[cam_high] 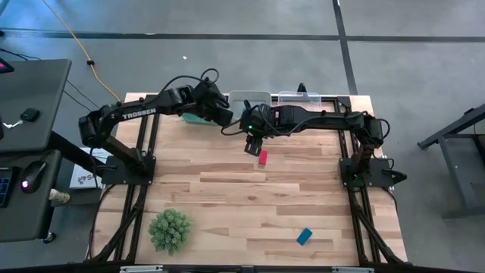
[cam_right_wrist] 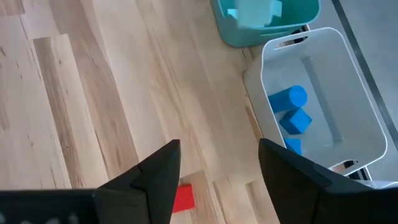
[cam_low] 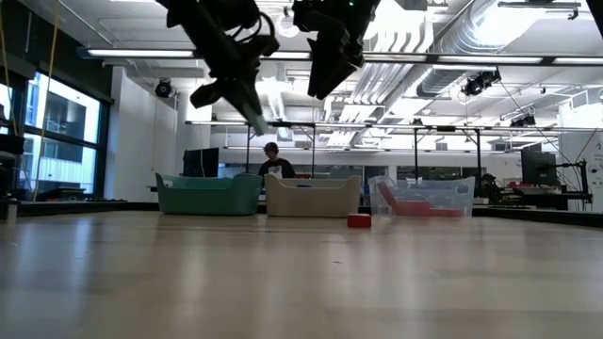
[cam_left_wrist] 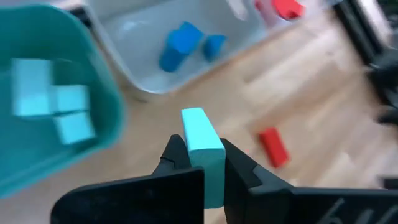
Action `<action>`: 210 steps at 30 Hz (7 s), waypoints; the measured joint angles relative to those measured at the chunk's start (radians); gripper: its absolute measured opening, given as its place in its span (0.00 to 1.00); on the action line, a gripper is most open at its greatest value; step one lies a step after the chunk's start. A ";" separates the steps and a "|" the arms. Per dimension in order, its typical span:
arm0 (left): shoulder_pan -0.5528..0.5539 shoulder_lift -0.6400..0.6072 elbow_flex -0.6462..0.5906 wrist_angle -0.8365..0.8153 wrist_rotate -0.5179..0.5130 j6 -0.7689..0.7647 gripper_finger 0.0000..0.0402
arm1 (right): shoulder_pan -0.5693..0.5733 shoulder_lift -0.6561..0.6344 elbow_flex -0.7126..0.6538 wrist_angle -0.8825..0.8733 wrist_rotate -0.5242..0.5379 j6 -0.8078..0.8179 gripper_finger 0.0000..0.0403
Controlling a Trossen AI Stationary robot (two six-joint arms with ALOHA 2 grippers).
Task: Sort & place blocks by color
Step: Put the light blue block into the green bin, then put the red block into the transparent bin
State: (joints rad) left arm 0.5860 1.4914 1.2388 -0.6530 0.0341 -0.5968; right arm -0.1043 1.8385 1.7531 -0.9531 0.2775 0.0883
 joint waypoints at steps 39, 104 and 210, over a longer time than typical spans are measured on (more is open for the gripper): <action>0.313 0.093 0.000 -0.134 -0.046 0.218 0.00 | -0.119 0.000 0.000 0.105 0.000 0.097 0.51; 0.274 0.274 0.005 -0.199 -0.020 0.444 0.28 | 0.011 0.000 0.000 -0.223 -0.249 0.645 0.51; 0.269 0.130 0.316 -0.314 -0.019 0.705 0.28 | -0.066 0.103 -0.266 -0.019 -0.068 1.011 0.27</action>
State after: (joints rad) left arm 0.8549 1.6218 1.5551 -0.9672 0.0147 0.1086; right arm -0.1703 1.9416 1.4872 -0.9718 0.2095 1.0993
